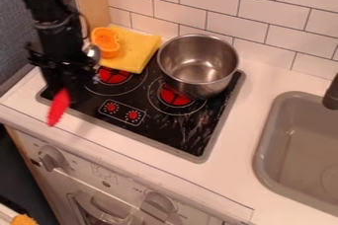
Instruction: Moved the red spoon in the middle of the two burners
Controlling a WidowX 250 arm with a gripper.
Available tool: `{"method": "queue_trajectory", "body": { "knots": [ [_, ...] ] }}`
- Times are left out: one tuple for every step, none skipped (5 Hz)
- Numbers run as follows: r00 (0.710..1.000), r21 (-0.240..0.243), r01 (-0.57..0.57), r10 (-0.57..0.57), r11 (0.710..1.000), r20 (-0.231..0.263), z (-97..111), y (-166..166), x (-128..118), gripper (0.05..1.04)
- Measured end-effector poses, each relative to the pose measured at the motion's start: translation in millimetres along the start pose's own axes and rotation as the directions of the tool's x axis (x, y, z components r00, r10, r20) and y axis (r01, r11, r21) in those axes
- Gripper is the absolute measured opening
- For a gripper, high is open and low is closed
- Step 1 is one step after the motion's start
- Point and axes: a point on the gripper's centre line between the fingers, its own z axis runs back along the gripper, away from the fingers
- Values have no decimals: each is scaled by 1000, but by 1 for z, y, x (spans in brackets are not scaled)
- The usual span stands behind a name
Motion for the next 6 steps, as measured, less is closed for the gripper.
{"method": "queue_trajectory", "body": {
  "knots": [
    [997,-41,-47,44,998,-71,-16,-23,1,376],
    [991,-49,-33,26,998,-129,-34,-50,2,376],
    [990,-44,16,-22,999,-139,-38,-78,4,375],
    [989,-42,69,-74,997,-128,-40,-92,4,375],
    [989,-35,108,-111,993,-97,-42,-94,6,375],
    [985,-20,158,-159,987,-73,-44,-92,10,375]
  ]
}}
